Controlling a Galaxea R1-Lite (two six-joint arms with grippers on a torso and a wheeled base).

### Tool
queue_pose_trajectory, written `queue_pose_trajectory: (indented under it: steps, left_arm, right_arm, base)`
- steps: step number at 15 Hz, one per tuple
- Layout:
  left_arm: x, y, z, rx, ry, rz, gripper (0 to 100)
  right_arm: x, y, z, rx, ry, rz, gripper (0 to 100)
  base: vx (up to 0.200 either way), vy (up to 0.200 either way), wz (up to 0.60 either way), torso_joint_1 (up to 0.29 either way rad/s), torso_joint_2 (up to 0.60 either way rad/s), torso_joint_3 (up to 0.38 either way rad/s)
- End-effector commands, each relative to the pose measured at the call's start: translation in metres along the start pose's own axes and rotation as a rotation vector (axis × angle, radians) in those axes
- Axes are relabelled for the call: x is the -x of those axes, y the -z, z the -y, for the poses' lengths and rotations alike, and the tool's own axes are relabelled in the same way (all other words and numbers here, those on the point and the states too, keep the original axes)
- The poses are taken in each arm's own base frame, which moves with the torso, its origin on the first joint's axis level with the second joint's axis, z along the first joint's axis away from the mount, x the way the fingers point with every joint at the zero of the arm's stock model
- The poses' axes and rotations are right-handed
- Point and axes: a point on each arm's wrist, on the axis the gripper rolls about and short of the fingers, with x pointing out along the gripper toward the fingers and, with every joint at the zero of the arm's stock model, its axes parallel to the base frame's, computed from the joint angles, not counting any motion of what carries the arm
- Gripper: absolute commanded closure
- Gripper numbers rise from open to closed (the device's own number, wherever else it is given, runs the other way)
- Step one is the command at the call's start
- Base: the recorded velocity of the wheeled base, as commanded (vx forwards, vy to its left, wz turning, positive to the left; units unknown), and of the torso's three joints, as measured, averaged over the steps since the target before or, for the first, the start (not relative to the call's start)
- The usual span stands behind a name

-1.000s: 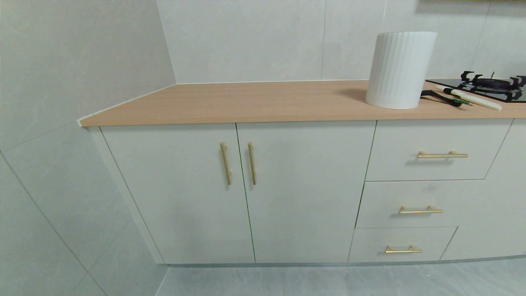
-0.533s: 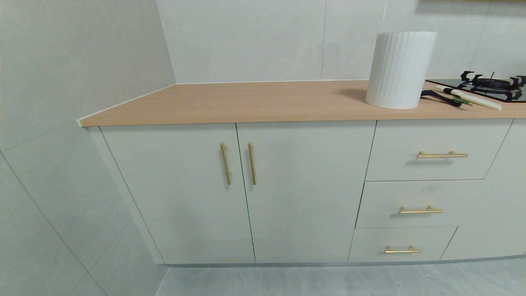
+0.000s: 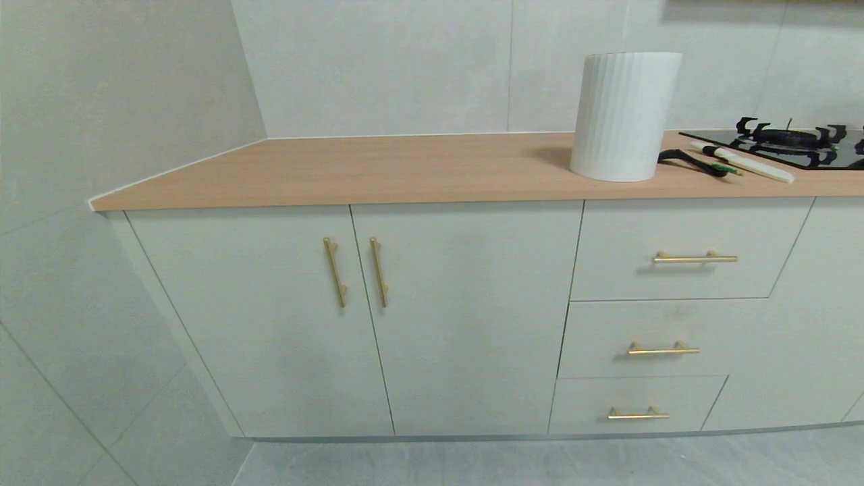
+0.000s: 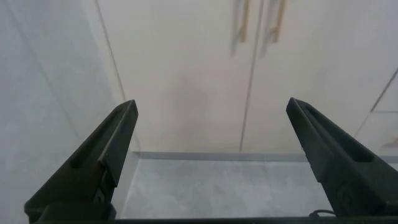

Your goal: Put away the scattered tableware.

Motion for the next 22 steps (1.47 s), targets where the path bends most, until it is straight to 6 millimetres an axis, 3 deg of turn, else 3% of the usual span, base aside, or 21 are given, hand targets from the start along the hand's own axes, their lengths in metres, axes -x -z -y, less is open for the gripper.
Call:
queue_pose_trajectory:
  steps: [1, 8, 17, 22]
  left_arm:
    - [0.0000, -0.0001, 0.0000, 0.000, -0.001, 0.001, 0]
    - [0.0000, -0.0001, 0.0000, 0.002, -0.001, 0.001, 0]
    - [0.0000, -0.0001, 0.0000, 0.003, -0.001, 0.001, 0]
    - [0.0000, -0.0001, 0.0000, 0.003, -0.001, 0.001, 0]
  right_arm:
    - [-0.0001, 0.0000, 0.0000, -0.002, 0.001, -0.002, 0]
    - [-0.0001, 0.0000, 0.0000, -0.005, -0.001, -0.002, 0]
    - [-0.0001, 0.0000, 0.0000, -0.005, -0.001, -0.002, 0]
    - [-0.0001, 0.0000, 0.0000, -0.005, -0.001, -0.002, 0]
  base:
    - [0.000, -0.200, 0.00, 0.007, 0.00, -0.012]
    - [0.000, -0.200, 0.00, 0.003, 0.00, 0.002]
    - [0.000, 0.000, 0.00, 0.000, 0.00, 0.000]
    - [0.200, 0.000, 0.00, 0.004, 0.00, 0.005]
